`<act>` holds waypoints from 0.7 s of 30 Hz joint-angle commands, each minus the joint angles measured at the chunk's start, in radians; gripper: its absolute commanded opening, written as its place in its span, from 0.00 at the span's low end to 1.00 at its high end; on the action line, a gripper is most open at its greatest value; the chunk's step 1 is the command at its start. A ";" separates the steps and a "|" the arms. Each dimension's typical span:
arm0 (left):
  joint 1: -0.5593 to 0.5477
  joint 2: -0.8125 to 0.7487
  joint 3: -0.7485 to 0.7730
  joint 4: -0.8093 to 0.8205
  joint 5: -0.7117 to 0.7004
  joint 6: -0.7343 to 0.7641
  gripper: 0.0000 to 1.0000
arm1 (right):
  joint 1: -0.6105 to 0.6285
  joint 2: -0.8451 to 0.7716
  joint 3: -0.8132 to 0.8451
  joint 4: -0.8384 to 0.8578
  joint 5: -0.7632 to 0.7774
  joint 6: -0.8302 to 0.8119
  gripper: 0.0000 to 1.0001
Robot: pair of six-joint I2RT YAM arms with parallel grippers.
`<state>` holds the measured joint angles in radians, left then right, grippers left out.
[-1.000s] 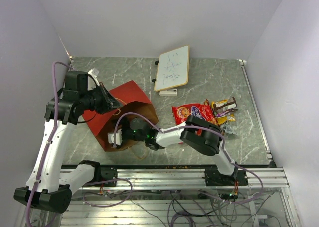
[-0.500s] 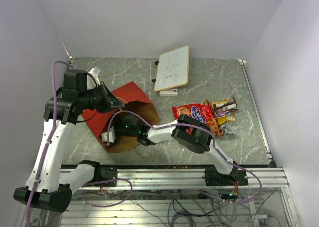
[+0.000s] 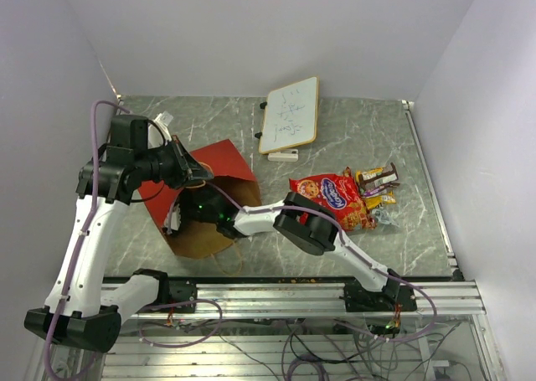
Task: Take the snacks out of the paper bag
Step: Take out the snack from the paper bag.
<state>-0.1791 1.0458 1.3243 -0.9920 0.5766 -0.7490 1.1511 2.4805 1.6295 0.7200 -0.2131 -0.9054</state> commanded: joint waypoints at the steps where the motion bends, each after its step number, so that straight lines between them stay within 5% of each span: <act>1: 0.000 -0.003 0.019 0.016 0.050 -0.015 0.07 | -0.009 0.062 0.082 -0.039 -0.010 0.010 0.85; 11: 0.000 -0.038 0.024 -0.041 0.029 -0.022 0.07 | -0.021 0.197 0.293 -0.165 0.044 0.029 0.69; 21: 0.000 -0.070 0.062 -0.123 -0.076 -0.021 0.07 | -0.035 0.185 0.336 -0.145 0.110 0.067 0.26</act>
<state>-0.1783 1.0019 1.3403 -1.0744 0.5407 -0.7586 1.1305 2.6743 1.9491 0.5713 -0.1440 -0.8776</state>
